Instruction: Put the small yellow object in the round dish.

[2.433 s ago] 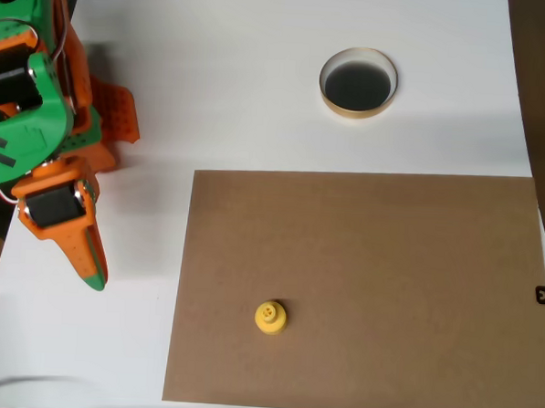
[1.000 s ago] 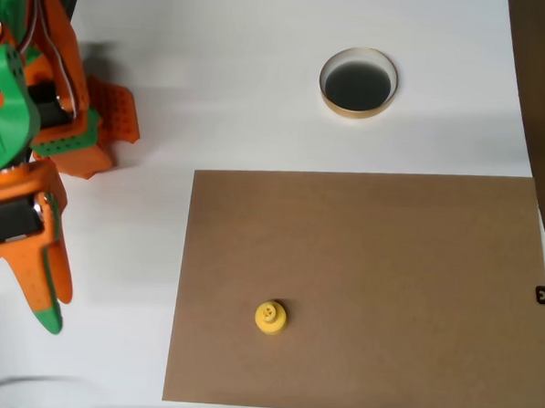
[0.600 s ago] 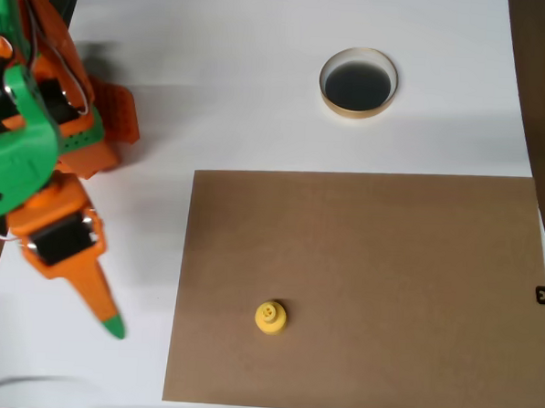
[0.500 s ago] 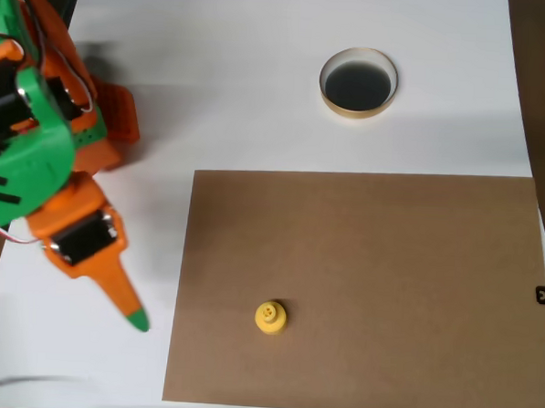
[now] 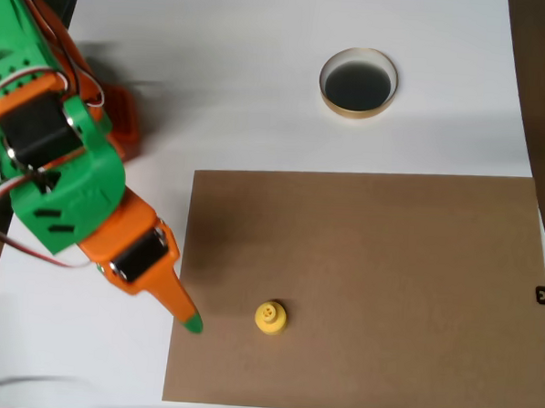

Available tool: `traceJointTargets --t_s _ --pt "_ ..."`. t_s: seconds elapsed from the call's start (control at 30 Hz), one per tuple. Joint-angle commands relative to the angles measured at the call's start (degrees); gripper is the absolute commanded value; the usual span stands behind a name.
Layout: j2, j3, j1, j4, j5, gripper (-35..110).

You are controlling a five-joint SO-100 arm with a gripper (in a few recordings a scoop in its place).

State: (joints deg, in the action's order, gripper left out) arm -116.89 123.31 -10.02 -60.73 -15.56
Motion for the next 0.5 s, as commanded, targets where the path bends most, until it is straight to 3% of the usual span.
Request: traceJointTargets --t_s 0.0,0.47 --pt "4.0 -8.0 0.5 -1.5 0.5 24" --pt "22.9 -25.4 8.0 -6.8 5.4 25"
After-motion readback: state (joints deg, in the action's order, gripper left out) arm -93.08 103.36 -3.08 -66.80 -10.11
